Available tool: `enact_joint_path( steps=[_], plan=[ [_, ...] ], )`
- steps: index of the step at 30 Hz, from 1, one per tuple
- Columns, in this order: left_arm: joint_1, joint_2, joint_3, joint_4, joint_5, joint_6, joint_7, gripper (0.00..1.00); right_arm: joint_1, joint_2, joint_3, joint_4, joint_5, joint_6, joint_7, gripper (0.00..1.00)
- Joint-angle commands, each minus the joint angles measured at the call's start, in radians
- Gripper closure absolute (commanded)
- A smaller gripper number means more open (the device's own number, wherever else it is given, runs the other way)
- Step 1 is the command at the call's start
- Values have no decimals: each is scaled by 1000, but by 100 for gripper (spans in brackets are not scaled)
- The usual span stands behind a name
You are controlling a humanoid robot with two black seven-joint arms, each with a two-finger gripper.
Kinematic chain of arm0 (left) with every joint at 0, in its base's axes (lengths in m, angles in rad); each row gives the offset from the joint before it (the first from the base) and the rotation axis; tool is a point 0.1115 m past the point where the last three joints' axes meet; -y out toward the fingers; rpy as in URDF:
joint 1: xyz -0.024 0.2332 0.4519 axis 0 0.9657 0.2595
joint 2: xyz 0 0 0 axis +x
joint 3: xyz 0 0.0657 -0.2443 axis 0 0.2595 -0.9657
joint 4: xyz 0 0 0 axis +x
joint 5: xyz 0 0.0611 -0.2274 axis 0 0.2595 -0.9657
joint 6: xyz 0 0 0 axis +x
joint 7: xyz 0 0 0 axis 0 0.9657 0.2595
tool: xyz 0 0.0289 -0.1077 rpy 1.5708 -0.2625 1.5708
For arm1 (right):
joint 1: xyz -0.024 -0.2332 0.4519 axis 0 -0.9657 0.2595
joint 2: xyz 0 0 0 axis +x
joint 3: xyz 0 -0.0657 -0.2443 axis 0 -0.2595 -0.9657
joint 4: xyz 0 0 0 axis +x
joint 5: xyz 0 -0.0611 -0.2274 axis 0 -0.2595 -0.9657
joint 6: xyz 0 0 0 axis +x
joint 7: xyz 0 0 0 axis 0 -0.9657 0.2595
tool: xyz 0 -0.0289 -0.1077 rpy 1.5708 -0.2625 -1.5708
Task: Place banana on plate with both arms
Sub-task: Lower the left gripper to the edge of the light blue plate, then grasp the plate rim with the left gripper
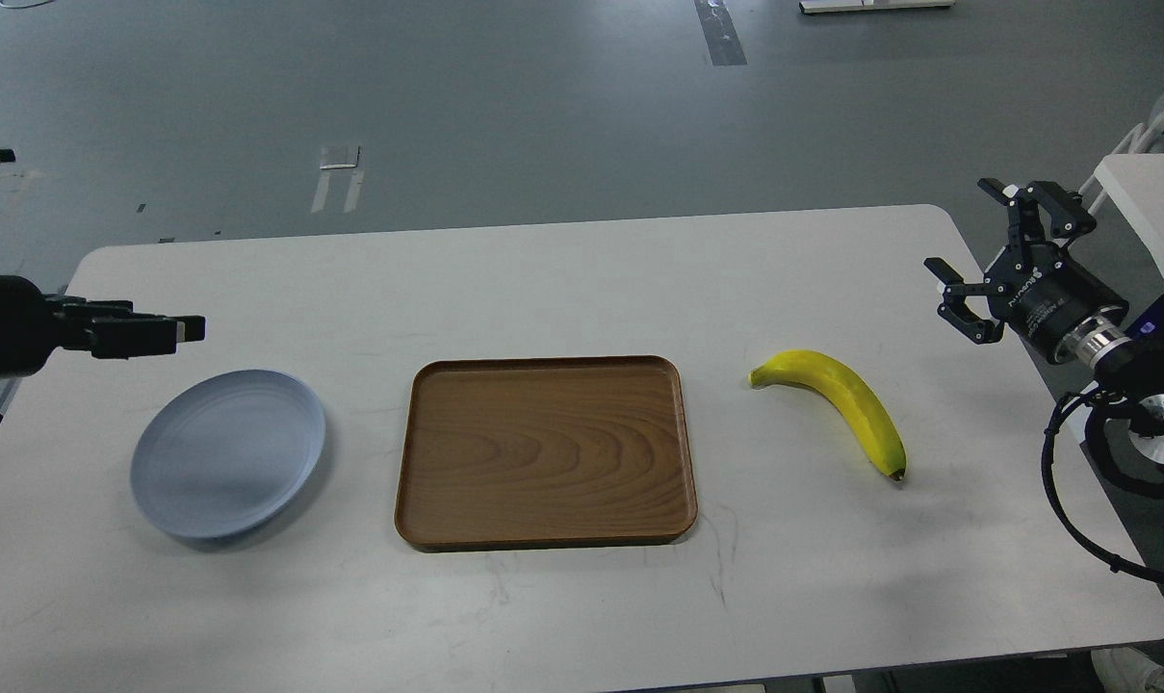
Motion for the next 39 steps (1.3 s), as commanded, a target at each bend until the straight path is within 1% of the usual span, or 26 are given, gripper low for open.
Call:
enact_joint_path(
  steps=[1, 4, 6, 10, 16, 18, 20, 24, 25, 26, 28, 29, 30, 32, 34, 35, 36, 38, 39],
  plan=[
    [22, -34, 124, 116, 29, 131, 1, 0, 0, 0, 0, 1, -1, 0, 0, 1],
    [31, -72, 154, 196, 23, 169, 1, 0, 1, 0, 0, 1, -1, 0, 0, 1],
    [64, -89, 158, 242, 15, 185, 1, 0, 1, 0, 0, 1, -1, 0, 0, 1],
    [87, -117, 157, 275, 3, 188, 1, 0, 1, 0, 0, 1, -1, 0, 0, 1],
    [132, -158, 158, 311, -117, 186, 1, 3, -2, 0, 0, 3, -1, 0, 0, 1],
    [140, -165, 158, 325, -129, 186, 1, 5, -3, 0, 0, 1, -1, 0, 0, 1],
    [143, -172, 158, 350, -131, 183, 1, 11, -5, 0, 0, 1, -1, 0, 0, 1],
    [158, -194, 158, 384, -132, 185, 1, 17, -5, 0, 2, 1, -1, 0, 0, 1],
    [163, -194, 158, 385, -134, 185, 1, 21, -5, 0, 2, 1, -1, 0, 0, 1],
    [163, -195, 158, 385, -135, 185, 1, 28, -5, 0, 2, 1, -1, 0, 0, 1],
    [163, -197, 158, 384, -135, 183, 1, 35, -5, 0, 2, 1, -1, 0, 0, 1],
    [163, -197, 158, 384, -137, 183, 1, 40, -7, 0, 2, 1, -1, 0, 0, 1],
    [163, -197, 158, 385, -137, 183, 1, 42, -7, 0, 2, 1, -1, 0, 0, 1],
    [164, -197, 160, 385, -137, 183, 1, 52, -8, 0, 2, 1, -1, 0, 0, 1],
    [164, -198, 160, 385, -137, 183, 1, 71, -10, 0, 2, 1, -1, 0, 0, 1],
    [164, -198, 160, 385, -137, 183, 1, 71, -10, 0, 2, 1, -1, 0, 0, 1],
    [164, -198, 160, 385, -137, 183, 1, 76, -10, 0, 2, 1, -1, 0, 0, 1],
    [164, -206, 160, 384, -137, 180, 1, 88, -10, 0, 2, 1, -1, 0, 0, 1],
    [164, -208, 161, 384, -137, 180, 1, 99, -10, 0, 0, 1, -1, 0, 0, 1]
  ],
)
